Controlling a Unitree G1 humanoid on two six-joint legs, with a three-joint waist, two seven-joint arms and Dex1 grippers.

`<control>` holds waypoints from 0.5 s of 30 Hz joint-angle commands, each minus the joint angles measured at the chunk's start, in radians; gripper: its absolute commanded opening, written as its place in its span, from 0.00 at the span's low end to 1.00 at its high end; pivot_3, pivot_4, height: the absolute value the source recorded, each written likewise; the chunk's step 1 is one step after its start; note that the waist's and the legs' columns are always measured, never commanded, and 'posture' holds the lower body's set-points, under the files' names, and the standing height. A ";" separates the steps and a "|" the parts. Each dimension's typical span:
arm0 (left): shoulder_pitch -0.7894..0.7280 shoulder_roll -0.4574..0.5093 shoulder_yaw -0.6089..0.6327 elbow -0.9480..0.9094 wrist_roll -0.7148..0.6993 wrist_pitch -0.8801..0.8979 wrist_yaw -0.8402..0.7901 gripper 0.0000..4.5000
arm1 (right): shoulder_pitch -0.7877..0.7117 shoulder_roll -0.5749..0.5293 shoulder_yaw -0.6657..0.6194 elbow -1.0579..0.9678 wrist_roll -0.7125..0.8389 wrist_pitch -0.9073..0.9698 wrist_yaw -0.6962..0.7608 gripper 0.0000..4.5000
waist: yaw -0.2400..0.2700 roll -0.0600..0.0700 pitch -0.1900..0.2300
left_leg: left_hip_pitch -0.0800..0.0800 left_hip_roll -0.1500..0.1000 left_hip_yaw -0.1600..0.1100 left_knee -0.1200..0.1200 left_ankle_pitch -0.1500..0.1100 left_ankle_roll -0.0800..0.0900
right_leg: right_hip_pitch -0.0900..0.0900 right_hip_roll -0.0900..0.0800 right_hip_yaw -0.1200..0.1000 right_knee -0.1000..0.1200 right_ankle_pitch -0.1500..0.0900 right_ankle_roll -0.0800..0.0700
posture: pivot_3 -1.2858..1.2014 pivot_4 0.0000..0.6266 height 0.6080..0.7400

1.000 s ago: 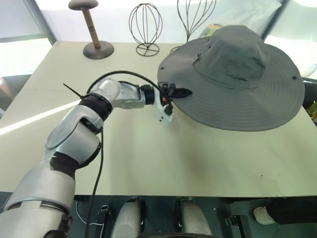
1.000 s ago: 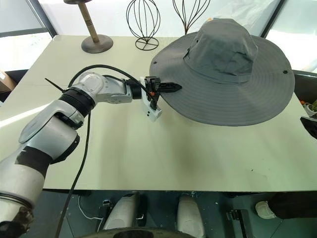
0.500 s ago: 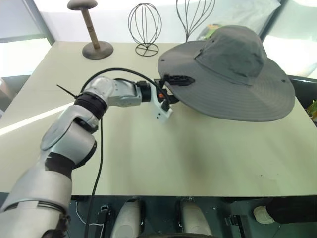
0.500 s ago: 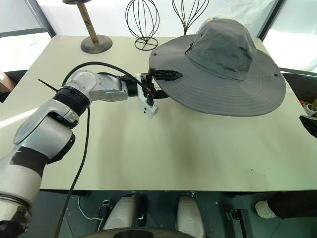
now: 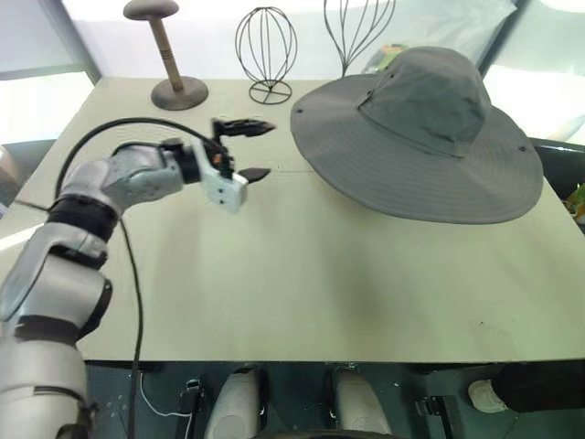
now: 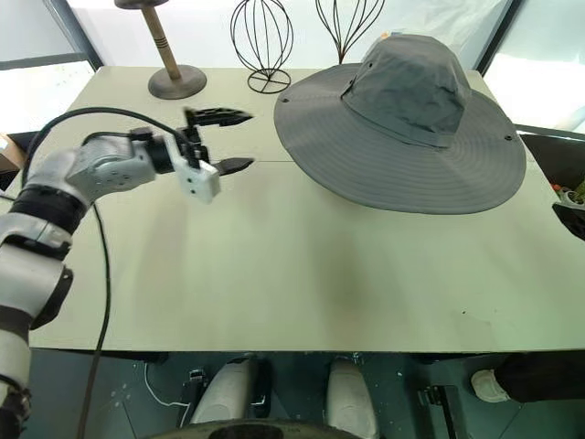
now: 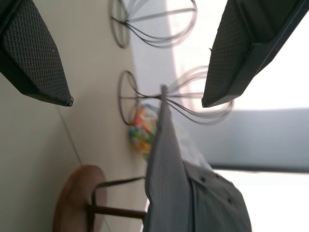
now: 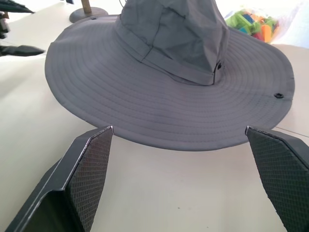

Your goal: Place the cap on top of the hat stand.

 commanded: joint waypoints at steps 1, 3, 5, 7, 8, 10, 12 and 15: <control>0.001 0.019 0.160 -0.123 -0.412 0.376 -0.407 1.00 | -0.018 -0.033 -0.003 0.041 -0.041 -0.032 0.040 1.00 | 0.003 -0.001 0.000 | 0.000 0.000 0.000 0.001 0.000 0.000 | 0.000 0.000 0.000 0.000 0.000 0.000 | 0.52 0.24 0.99; -0.042 0.019 0.248 -0.138 -0.549 0.666 -0.554 1.00 | -0.031 -0.050 0.014 0.074 -0.068 -0.045 0.061 1.00 | 0.002 -0.001 0.001 | 0.000 0.000 -0.001 0.002 0.000 0.000 | 0.002 0.000 -0.001 0.000 0.000 0.000 | 0.52 0.24 0.99; -0.094 0.034 0.315 -0.164 -0.682 0.936 -0.728 1.00 | -0.051 -0.068 0.037 0.111 -0.094 -0.060 0.078 1.00 | -0.001 -0.001 0.001 | 0.000 -0.001 -0.001 0.002 0.000 0.000 | 0.002 0.000 -0.001 0.000 0.000 0.000 | 0.52 0.24 0.99; -0.162 0.044 0.372 -0.178 -0.781 1.160 -0.857 1.00 | -0.074 -0.085 0.063 0.144 -0.117 -0.075 0.091 1.00 | -0.006 -0.001 0.001 | 0.000 -0.002 -0.001 0.002 0.000 0.000 | 0.002 0.001 -0.001 0.000 0.000 0.000 | 0.52 0.24 0.99; -0.191 0.044 0.390 -0.181 -0.805 1.249 -0.894 1.00 | -0.084 -0.090 0.074 0.154 -0.128 -0.081 0.098 1.00 | -0.007 -0.001 0.001 | 0.000 -0.002 -0.001 0.002 0.000 0.000 | 0.002 0.001 -0.001 0.000 0.000 0.000 | 0.52 0.24 0.99; -0.230 0.039 0.416 -0.195 -0.833 1.355 -0.964 1.00 | -0.108 -0.098 0.098 0.175 -0.148 -0.094 0.108 1.00 | -0.009 0.000 0.000 | 0.000 -0.002 -0.001 0.002 0.000 0.001 | 0.002 0.001 -0.001 0.000 -0.001 0.001 | 0.52 0.24 0.99; -0.248 0.028 0.426 -0.210 -0.829 1.401 -1.001 1.00 | -0.135 -0.106 0.121 0.194 -0.161 -0.102 0.113 1.00 | -0.012 0.001 -0.001 | 0.001 -0.002 -0.001 0.002 0.000 0.001 | 0.002 0.001 -0.001 0.000 -0.001 0.001 | 0.52 0.24 0.99; -0.249 0.010 0.416 -0.242 -0.786 1.408 -1.025 1.00 | -0.169 -0.110 0.147 0.209 -0.177 -0.110 0.126 1.00 | -0.012 0.001 0.000 | 0.001 -0.002 -0.002 0.002 0.000 0.001 | 0.003 0.001 -0.001 0.000 -0.001 0.001 | 0.52 0.24 0.99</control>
